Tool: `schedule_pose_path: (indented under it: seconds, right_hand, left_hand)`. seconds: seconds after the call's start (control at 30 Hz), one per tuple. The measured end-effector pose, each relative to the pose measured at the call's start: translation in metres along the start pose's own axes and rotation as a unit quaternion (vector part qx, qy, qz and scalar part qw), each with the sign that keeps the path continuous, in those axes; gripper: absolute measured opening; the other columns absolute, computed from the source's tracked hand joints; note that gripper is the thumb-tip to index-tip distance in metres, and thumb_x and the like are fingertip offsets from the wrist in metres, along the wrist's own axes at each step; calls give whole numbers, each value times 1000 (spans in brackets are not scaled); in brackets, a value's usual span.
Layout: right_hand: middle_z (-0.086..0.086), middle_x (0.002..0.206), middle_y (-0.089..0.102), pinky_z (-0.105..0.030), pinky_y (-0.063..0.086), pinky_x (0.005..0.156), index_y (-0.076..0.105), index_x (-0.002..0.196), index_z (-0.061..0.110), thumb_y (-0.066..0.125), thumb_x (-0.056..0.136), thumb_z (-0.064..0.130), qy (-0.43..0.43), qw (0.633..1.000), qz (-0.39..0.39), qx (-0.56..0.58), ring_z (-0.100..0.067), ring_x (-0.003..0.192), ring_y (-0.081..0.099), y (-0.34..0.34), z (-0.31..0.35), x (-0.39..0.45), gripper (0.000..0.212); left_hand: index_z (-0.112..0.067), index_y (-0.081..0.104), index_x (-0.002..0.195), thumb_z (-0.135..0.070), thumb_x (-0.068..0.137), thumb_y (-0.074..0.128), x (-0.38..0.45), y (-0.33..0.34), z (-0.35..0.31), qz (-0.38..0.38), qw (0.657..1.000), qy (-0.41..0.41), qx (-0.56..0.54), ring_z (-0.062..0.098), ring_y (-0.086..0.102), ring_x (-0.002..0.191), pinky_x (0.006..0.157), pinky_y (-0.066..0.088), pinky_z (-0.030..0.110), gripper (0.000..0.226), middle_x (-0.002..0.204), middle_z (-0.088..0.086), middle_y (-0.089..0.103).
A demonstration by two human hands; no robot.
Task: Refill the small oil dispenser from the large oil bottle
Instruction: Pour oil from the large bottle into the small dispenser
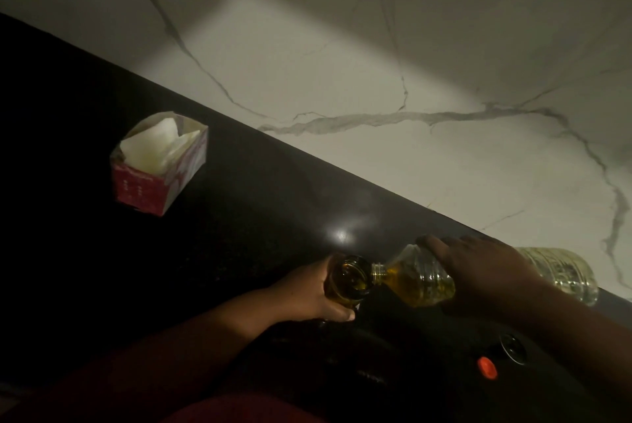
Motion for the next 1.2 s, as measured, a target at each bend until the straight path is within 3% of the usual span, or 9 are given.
schedule_pose_path:
  seconds: [0.67, 0.97, 1.2]
  right_hand:
    - [10, 130, 51, -30, 43, 91, 18, 138, 35, 60, 69, 64, -1, 1000, -2, -8, -15, 117, 52, -3, 3, -1, 86]
    - [11, 128, 52, -30, 43, 91, 19, 137, 37, 58, 67, 68, 3, 1000, -8, -7, -15, 116, 52, 0, 1, 1, 86]
    - [11, 130, 51, -29, 43, 92, 18, 138, 37, 60, 67, 67, 2, 1000, -4, -12, -14, 116, 53, -1, 1, 1, 88]
  left_hand:
    - [-43, 44, 128, -45, 57, 84, -1, 0, -1, -1, 1000, 1, 11, 3, 58, 115, 102, 49, 39, 81, 122, -15, 61]
    - [-38, 50, 124, -28, 63, 88, -2, -2, -1, -15, 1000, 4, -2, -1, 61, 107, 100, 50, 33, 72, 116, -13, 66]
    - [-43, 47, 126, -35, 60, 87, -1, -2, 1, -20, 1000, 0, 2, -1, 59, 111, 101, 50, 35, 78, 119, -15, 64]
Point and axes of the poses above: each hand's wrist, its own x-axis towards the middle knuckle, its own y-axis out of the palm, z = x × y, the point moved 10 cm from there along x, towards the middle knuckle
